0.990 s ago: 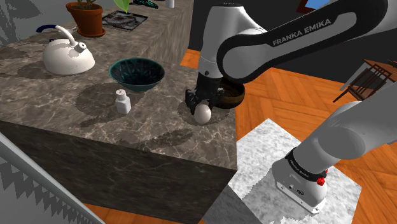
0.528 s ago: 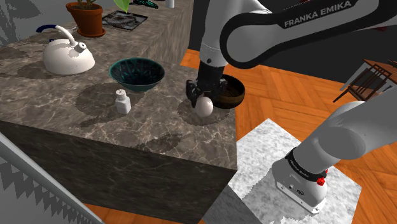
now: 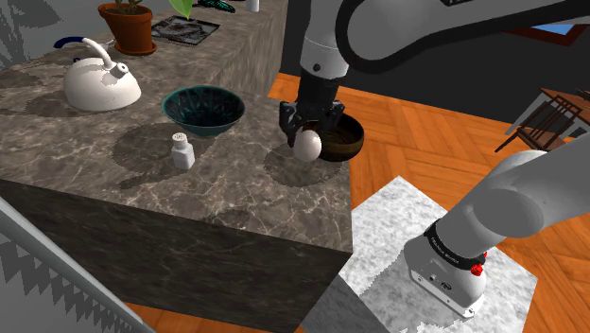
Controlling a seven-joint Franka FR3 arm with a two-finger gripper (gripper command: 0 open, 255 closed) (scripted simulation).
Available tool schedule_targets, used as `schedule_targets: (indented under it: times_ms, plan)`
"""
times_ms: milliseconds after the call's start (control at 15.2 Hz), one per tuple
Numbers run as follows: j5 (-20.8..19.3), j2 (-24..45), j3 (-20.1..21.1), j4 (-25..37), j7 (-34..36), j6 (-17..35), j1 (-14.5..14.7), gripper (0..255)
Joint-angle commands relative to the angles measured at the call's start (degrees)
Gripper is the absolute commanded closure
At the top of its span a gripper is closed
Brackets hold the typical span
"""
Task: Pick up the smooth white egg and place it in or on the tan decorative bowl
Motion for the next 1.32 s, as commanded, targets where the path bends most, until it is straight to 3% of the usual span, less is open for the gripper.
schedule_targets:
  times_ms: [0,660,1254]
  plan:
    - [-0.10,-0.58,-0.45,1.23,-0.12,-1.83,-0.06,255]
    - [-0.55,-2.40,-1.93,7.10,-0.03,-9.48,-0.22,255]
    - [-4.51,-2.33,-11.29,6.05,-12.44,-10.08,-5.15,255]
